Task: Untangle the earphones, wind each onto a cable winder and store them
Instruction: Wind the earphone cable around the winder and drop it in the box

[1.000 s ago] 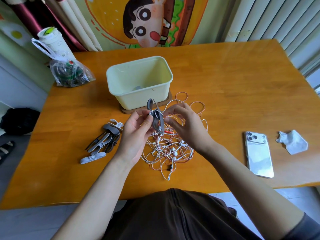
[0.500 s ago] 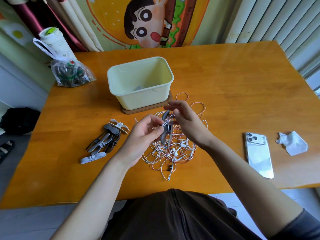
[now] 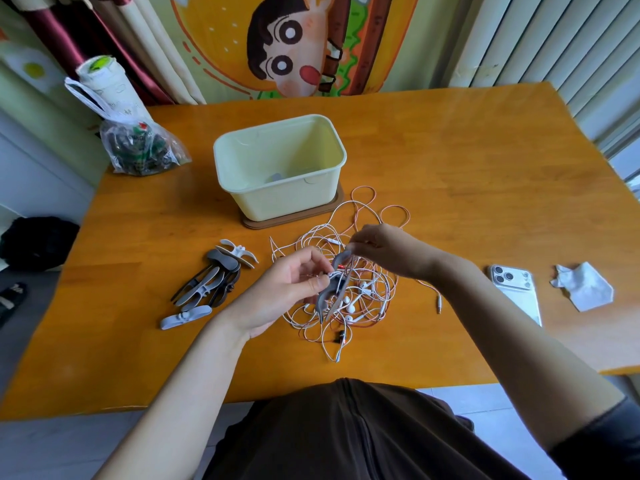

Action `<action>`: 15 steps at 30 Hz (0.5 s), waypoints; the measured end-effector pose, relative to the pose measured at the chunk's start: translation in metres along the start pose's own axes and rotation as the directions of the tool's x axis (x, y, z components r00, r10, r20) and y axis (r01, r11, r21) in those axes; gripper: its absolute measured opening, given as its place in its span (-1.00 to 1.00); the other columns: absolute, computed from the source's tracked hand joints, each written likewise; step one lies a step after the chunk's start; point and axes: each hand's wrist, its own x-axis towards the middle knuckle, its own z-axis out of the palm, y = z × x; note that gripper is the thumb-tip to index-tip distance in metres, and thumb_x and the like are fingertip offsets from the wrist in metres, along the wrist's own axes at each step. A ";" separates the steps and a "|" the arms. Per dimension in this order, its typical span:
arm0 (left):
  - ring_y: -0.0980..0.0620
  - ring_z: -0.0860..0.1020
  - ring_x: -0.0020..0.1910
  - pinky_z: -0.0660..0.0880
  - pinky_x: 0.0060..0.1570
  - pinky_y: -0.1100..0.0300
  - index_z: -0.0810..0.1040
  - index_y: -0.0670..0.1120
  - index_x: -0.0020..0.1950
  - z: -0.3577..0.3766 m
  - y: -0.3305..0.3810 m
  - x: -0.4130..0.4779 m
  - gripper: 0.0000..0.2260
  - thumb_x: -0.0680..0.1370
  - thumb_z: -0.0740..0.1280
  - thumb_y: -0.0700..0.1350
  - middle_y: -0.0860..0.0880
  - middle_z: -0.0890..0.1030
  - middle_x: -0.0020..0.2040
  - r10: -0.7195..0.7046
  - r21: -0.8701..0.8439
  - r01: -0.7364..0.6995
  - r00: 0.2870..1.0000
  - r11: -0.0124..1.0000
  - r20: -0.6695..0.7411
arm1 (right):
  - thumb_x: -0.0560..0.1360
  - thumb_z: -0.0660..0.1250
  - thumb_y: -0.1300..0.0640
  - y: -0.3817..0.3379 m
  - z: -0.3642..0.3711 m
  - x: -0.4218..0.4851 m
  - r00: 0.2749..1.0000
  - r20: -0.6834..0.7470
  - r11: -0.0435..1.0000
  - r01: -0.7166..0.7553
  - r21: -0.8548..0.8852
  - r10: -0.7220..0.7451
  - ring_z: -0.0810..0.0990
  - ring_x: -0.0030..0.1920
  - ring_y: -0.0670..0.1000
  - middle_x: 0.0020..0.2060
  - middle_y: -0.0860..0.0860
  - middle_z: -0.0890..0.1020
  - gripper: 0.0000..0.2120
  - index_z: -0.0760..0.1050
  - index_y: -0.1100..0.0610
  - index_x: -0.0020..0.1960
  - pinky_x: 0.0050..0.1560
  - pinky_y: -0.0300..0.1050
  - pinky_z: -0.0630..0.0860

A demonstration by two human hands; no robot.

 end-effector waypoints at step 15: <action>0.13 0.55 -0.17 0.50 -0.26 0.32 0.47 -0.07 -0.07 -0.008 -0.011 0.008 -0.87 0.60 0.24 -0.29 0.01 0.58 -0.13 -0.029 0.031 0.040 0.955 0.999 -0.297 | 0.55 0.28 0.20 0.012 0.011 -0.003 0.948 -0.319 0.999 0.000 -0.040 -0.013 0.49 -0.12 -0.09 -0.10 -0.04 0.54 -0.85 0.60 0.16 0.07 -0.18 -0.38 0.34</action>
